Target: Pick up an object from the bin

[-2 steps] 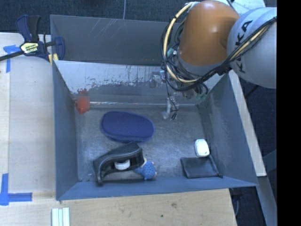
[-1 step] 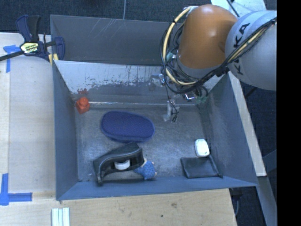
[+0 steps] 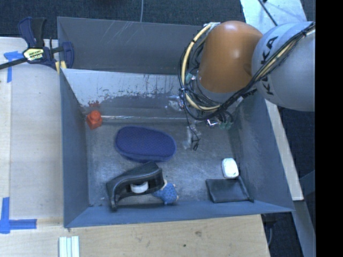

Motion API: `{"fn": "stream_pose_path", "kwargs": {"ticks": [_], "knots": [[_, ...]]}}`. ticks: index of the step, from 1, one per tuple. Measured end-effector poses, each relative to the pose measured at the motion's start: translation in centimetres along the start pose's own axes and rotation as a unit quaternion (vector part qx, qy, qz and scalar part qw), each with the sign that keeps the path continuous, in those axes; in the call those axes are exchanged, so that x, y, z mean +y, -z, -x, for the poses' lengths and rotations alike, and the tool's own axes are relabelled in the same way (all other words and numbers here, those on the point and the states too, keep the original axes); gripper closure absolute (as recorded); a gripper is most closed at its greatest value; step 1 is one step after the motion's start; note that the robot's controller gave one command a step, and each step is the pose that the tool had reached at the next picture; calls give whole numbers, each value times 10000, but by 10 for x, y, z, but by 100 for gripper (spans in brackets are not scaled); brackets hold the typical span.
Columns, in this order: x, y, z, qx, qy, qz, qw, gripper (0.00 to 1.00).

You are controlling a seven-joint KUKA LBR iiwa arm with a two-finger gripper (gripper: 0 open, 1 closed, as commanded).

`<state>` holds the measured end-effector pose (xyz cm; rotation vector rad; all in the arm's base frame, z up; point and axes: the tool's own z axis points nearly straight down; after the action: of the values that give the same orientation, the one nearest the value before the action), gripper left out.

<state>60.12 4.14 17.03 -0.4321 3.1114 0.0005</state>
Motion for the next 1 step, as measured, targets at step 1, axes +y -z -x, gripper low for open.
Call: {"fn": "stream_pose_path", "kwargs": {"ticks": [1], "knots": [[-5,-29,12,1,282,-3,9996,0]]}}
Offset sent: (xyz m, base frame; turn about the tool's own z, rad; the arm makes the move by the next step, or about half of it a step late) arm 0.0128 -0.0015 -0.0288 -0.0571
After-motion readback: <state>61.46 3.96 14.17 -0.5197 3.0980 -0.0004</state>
